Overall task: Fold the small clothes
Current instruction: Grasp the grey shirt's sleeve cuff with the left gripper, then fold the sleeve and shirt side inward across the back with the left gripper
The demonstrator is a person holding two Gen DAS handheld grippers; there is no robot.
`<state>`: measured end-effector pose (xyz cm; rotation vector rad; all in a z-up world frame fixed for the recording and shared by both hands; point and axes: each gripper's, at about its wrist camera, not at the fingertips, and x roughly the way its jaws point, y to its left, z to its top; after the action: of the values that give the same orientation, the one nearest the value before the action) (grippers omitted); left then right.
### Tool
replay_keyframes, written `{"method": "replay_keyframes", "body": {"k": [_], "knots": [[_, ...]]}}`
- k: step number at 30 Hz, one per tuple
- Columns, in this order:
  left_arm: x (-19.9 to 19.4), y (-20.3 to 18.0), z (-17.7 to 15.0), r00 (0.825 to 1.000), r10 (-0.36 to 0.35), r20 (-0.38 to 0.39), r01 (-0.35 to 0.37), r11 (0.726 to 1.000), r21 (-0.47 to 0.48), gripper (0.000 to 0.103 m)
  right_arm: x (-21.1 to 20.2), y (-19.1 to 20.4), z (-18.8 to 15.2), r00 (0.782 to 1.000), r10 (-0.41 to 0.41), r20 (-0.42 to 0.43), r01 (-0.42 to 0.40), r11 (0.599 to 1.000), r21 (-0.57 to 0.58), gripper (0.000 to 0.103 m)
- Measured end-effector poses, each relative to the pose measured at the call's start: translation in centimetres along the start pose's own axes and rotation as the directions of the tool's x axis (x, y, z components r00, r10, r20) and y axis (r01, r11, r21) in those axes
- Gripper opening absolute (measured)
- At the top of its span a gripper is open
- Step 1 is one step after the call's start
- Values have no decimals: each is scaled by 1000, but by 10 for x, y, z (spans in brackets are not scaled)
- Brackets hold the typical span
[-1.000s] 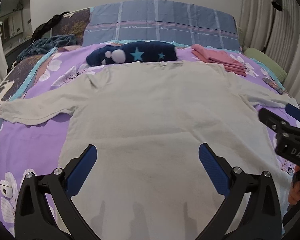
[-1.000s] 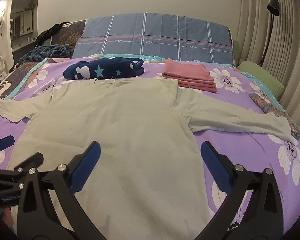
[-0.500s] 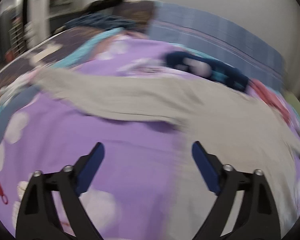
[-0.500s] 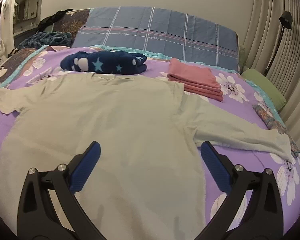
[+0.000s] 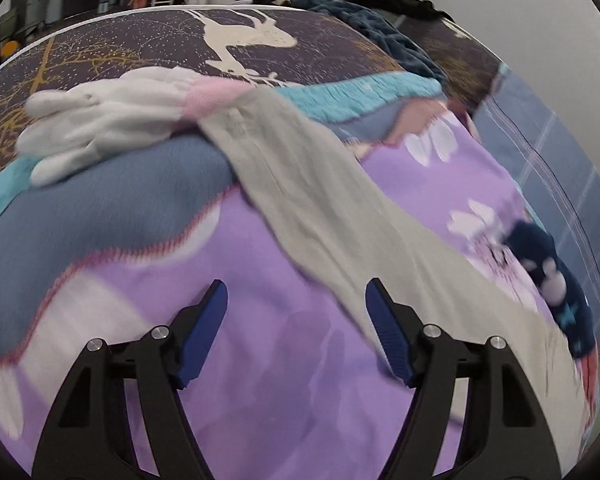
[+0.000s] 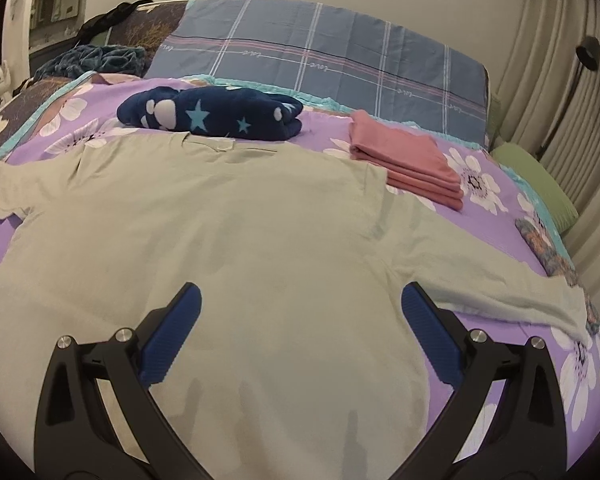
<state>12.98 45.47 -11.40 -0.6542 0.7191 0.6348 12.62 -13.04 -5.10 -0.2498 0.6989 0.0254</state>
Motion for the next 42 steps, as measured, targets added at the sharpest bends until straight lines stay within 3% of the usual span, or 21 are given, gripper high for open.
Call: {"method": "replay_keyframes", "body": {"k": [9,10,11,12,13,16,19,20,22,24,26,28,31,33,34,36,37,38,41,42], "knots": [[28,-8,34,988,147,51,-148,989,7,73,25,5,13,999,27,-19,-27,1000,12,101],[30,-9,36,985,162,58,-163,986,13,68,27,5,14,999,31,-18,-31,999,15,101],[31,-11,38,982,178,70,-180,984,20,42,29,5,16,999,34,-14,-34,999,15,101],[33,-14,41,982,176,67,-179,983,35,27,29,6,17,999,33,-12,-33,999,14,101],[35,-14,43,987,154,46,-155,987,32,4,29,5,18,1000,30,-8,-30,999,13,101],[16,-28,45,998,24,64,-24,1000,2,1,28,0,19,1000,29,6,-29,999,20,101],[-21,-79,35,990,-109,90,97,986,134,1,27,-9,19,1000,26,17,-26,999,37,101],[-35,-100,28,983,-166,79,150,971,184,1,27,-12,18,1000,24,18,-25,999,44,101],[-64,-152,6,957,-285,51,257,917,306,1,28,-21,17,1000,24,15,-24,998,64,101],[-87,-197,-20,924,-381,9,345,845,408,2,28,-30,15,1000,27,13,-28,996,85,101],[-111,-250,-63,867,-492,-84,463,730,503,2,30,-41,13,1000,20,7,-21,994,108,101],[-125,-292,-106,817,-547,-184,544,623,562,2,33,-56,10,1000,24,-7,-22,990,142,101],[-130,-340,-176,754,-564,-336,630,478,612,2,40,-76,6,998,43,-41,-34,981,190,101],[-125,-361,-220,729,-536,-426,664,405,629,2,45,-88,4,997,43,-64,-29,977,212,101],[-123,-366,-235,732,-516,-445,663,387,640,4,47,-91,4,997,38,-69,-22,977,214,101],[-116,-368,-257,730,-486,-480,667,356,654,21,49,-96,3,997,37,-70,-22,978,208,101],[-113,-363,-259,737,-476,-481,662,359,658,43,50,-96,3,997,46,-69,-31,979,201,101],[-112,-358,-258,744,-473,-472,654,367,662,56,51,-96,3,996,63,-68,-49,980,194,101],[-115,-334,-244,756,-480,-445,639,393,661,59,62,-90,11,984,162,-74,-146,972,183,100],[-116,-325,-237,761,-482,-434,634,411,655,60,65,-87,15,979,188,-79,-171,968,182,95]]}}
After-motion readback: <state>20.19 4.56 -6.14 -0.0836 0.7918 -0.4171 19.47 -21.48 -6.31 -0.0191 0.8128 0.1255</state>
